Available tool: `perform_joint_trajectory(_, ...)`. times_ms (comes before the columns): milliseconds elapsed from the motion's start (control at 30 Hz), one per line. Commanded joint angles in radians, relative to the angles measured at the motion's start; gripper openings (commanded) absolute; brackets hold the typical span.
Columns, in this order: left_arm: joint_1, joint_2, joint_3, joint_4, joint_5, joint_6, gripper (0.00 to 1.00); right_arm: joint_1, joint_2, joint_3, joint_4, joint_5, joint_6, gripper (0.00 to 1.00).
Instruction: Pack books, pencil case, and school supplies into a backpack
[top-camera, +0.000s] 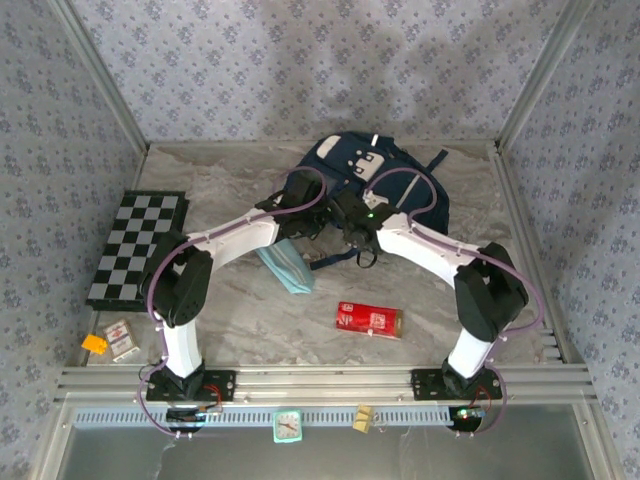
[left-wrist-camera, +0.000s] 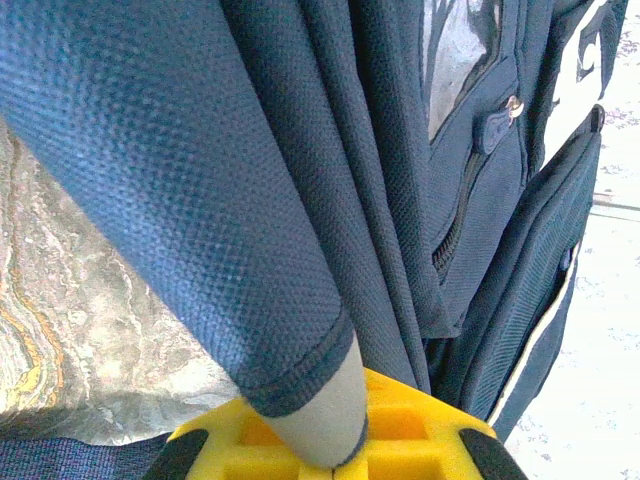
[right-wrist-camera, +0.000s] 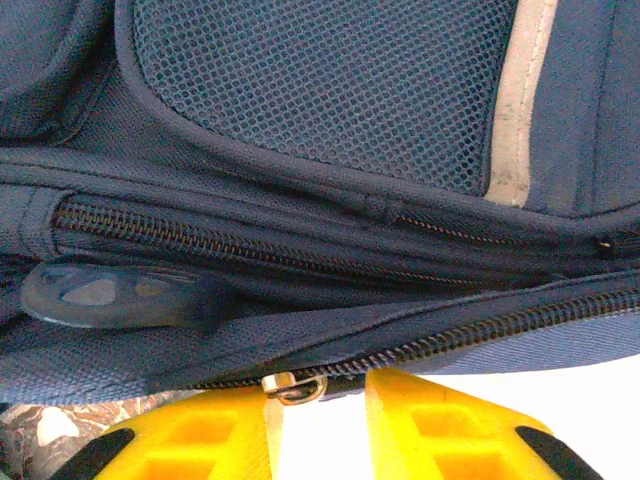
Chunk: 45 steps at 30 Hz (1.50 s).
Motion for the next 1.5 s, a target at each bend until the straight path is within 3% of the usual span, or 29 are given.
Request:
perform_joint_trajectory(0, -0.005, -0.069, 0.004, 0.069, 0.009, 0.005, 0.00, -0.030, 0.012, -0.002, 0.039, -0.038, -0.107, 0.31)
perform_joint_trajectory(333, -0.001, -0.076, 0.002, 0.065, -0.001, 0.008, 0.00, -0.031, 0.079, 0.074, -0.003, 0.015, -0.258, 0.37)
perform_joint_trajectory(600, 0.008, -0.080, -0.001, 0.057, -0.016, 0.020, 0.00, -0.022, 0.052, 0.068, 0.002, 0.004, -0.390, 0.17)
perform_joint_trajectory(1267, 0.110, -0.095, 0.009, -0.006, -0.073, 0.143, 0.00, -0.097, -0.157, -0.166, -0.060, -0.100, -0.480, 0.06)
perform_joint_trajectory(1467, 0.225, -0.005, 0.129, -0.090, -0.013, 0.282, 0.00, -0.186, -0.282, -0.280, -0.047, -0.196, -0.453, 0.00)
